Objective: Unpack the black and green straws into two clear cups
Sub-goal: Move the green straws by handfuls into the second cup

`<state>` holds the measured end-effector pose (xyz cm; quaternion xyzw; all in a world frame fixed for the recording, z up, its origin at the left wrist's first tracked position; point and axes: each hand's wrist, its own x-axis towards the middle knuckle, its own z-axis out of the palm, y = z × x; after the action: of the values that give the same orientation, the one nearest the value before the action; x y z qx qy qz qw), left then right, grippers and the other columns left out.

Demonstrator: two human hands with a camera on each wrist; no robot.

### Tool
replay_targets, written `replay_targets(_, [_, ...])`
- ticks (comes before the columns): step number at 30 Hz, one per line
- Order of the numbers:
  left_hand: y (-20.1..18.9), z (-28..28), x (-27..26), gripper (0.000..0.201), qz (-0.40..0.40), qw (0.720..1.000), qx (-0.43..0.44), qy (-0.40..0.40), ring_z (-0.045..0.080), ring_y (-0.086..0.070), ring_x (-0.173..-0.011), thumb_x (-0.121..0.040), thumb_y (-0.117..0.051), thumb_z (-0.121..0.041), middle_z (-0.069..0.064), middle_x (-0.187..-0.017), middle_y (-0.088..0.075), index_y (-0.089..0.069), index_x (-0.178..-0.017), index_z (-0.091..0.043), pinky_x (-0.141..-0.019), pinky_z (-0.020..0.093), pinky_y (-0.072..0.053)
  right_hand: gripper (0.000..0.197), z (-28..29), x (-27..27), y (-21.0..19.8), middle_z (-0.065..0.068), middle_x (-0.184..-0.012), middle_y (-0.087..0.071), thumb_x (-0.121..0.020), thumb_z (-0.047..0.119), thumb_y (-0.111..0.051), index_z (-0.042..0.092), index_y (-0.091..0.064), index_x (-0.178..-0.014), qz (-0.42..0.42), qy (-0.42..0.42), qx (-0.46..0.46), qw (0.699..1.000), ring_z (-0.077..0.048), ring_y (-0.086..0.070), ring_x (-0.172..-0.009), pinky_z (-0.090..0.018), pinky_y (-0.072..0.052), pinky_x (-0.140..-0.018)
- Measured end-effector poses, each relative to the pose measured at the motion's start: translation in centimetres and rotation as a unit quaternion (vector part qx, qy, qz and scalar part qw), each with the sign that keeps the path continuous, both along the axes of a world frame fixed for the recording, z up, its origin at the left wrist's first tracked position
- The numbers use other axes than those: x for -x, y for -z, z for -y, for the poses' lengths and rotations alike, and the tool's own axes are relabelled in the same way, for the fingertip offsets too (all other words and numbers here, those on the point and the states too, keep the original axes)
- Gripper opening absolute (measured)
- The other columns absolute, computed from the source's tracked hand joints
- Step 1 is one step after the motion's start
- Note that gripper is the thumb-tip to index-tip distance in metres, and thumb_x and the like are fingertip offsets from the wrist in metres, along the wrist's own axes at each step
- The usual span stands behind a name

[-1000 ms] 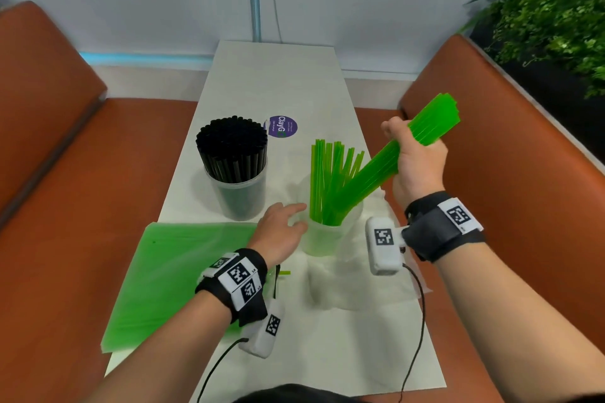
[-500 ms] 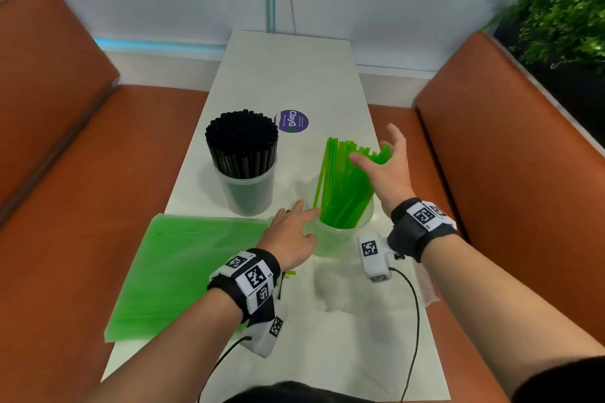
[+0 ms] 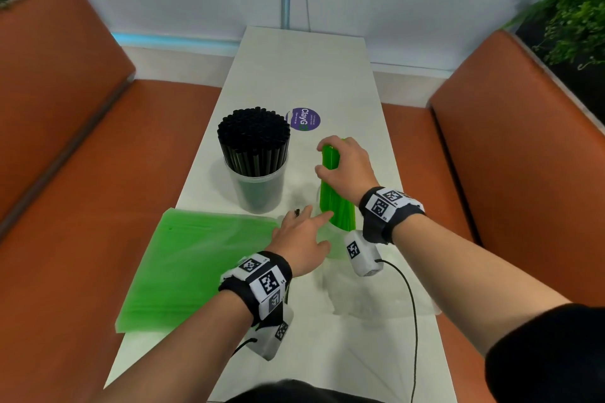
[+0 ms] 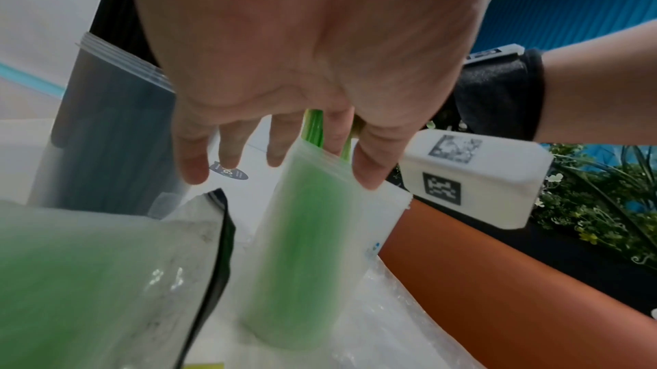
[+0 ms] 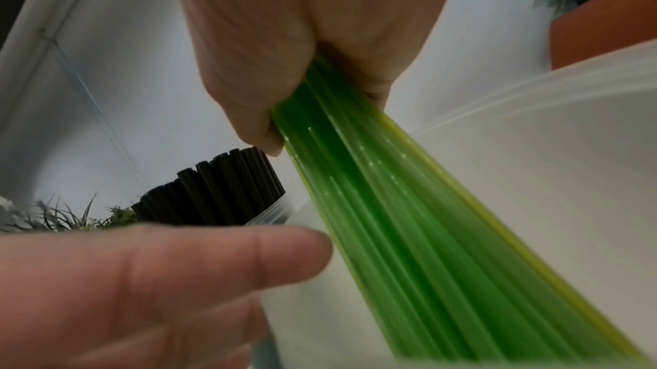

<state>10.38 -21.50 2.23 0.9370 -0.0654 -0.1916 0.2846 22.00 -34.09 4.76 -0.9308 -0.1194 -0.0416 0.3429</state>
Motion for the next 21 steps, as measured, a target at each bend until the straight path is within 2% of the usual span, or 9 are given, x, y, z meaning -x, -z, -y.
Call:
replay_targets(3, [0.3, 0.3, 0.3, 0.066, 0.008, 1.000, -0.007, 0.003, 0.027, -0.017, -0.146, -0.096, -0.049, -0.034, 0.001, -0.158, -0.028, -0.020, -0.155, -0.036, -0.112, 0.055, -0.028, 0.024, 0.7, 0.1, -0.5, 0.003, -0.092, -0.050, -0.079, 0.021, -0.070, 0.028, -0.058, -0.099, 0.042, 0.015, -0.032, 0.998, -0.016, -0.048, -0.082, -0.015, -0.032, -0.063])
replay_targets(6, [0.3, 0.3, 0.4, 0.067, 0.009, 1.000, 0.004, -0.002, 0.026, -0.016, -0.147, -0.096, -0.048, -0.032, 0.000, -0.159, -0.029, -0.019, -0.155, -0.037, -0.112, 0.054, -0.027, 0.022, 2.3, 0.2, -1.1, 0.000, -0.097, -0.056, -0.080, 0.021, -0.070, 0.028, -0.058, -0.098, 0.100, 0.078, -0.085, 0.988, -0.015, -0.050, -0.084, -0.021, -0.034, -0.074])
replay_targets(8, [0.1, 0.3, 0.3, 0.067, 0.007, 1.000, 0.001, 0.002, 0.026, -0.019, -0.145, -0.095, -0.048, -0.031, 0.000, -0.159, -0.029, -0.019, -0.155, -0.038, -0.112, 0.054, -0.028, 0.028, 3.2, 0.3, -1.2, -0.001, -0.104, -0.056, -0.081, 0.024, -0.071, 0.031, -0.056, -0.103, 0.079, 0.097, -0.083, 0.989, -0.015, -0.050, -0.090, -0.021, -0.035, -0.079])
replay_targets(11, [-0.1, 0.3, 0.0, 0.068, -0.002, 1.000, -0.007, 0.011, 0.028, -0.020, -0.145, -0.094, -0.047, -0.030, 0.002, -0.159, -0.028, -0.018, -0.155, -0.039, -0.113, 0.054, -0.027, 0.050, 4.0, 0.6, -0.9, -0.004, -0.123, -0.048, -0.082, 0.031, -0.073, 0.038, -0.048, -0.125, -0.003, 0.091, -0.059, 0.994, -0.021, -0.049, -0.109, -0.027, -0.038, -0.088])
replay_targets(14, [0.1, -0.3, -0.2, 0.068, -0.007, 0.999, 0.036, 0.005, 0.032, -0.036, -0.139, -0.094, -0.050, -0.028, 0.001, -0.160, -0.029, -0.020, -0.154, -0.042, -0.113, 0.051, -0.032, 0.069, 4.2, 0.9, -1.6, -0.006, -0.144, -0.033, -0.082, 0.042, -0.070, 0.045, -0.034, -0.140, -0.016, 0.099, -0.054, 0.993, -0.027, -0.033, -0.133, -0.038, -0.033, -0.107])
replay_targets(16, [0.3, -1.2, -0.3, 0.068, 0.001, 0.994, 0.101, -0.034, 0.027, -0.055, -0.118, -0.093, -0.053, -0.023, 0.000, -0.156, -0.038, -0.027, -0.152, -0.043, -0.108, 0.038, -0.041, 0.068, 4.1, 1.3, -2.4, -0.004, -0.147, -0.029, -0.083, 0.043, -0.067, 0.043, -0.033, -0.142, 0.013, 0.111, -0.066, 0.992, -0.025, -0.027, -0.137, -0.038, -0.027, -0.112])
replay_targets(17, [0.5, -1.7, -0.2, 0.066, 0.010, 0.990, 0.126, -0.062, 0.021, -0.058, -0.106, -0.093, -0.055, -0.020, 0.002, -0.151, -0.045, -0.032, -0.150, -0.041, -0.101, 0.030, -0.044, 0.063, 3.9, 1.6, -2.8, -0.003, -0.144, -0.033, -0.084, 0.038, -0.066, 0.038, -0.038, -0.141, 0.044, 0.113, -0.083, 0.989, -0.022, -0.030, -0.135, -0.033, -0.027, -0.111])
replay_targets(19, [1.0, -2.5, -0.1, 0.058, 0.034, 0.983, 0.138, -0.115, 0.016, -0.058, -0.098, -0.091, -0.059, -0.015, 0.006, -0.130, -0.058, -0.044, -0.144, -0.034, -0.090, 0.027, -0.047, 0.044, 3.2, 2.6, -3.8, 0.000, -0.127, -0.047, -0.084, 0.021, -0.064, 0.023, -0.055, -0.127, 0.121, 0.110, -0.124, 0.979, -0.016, -0.047, -0.119, -0.025, -0.037, -0.104])
replay_targets(21, [1.7, -3.0, 0.4, 0.054, 0.040, 0.984, 0.107, -0.135, 0.018, -0.058, -0.094, -0.087, -0.064, -0.016, 0.004, -0.110, -0.057, -0.050, -0.138, -0.027, -0.084, 0.028, -0.047, 0.023, 1.7, 4.1, -4.4, -0.002, -0.104, -0.063, -0.084, 0.007, -0.060, 0.015, -0.067, -0.103, 0.137, 0.079, -0.172, 0.972, -0.015, -0.061, -0.092, -0.033, -0.051, -0.088])
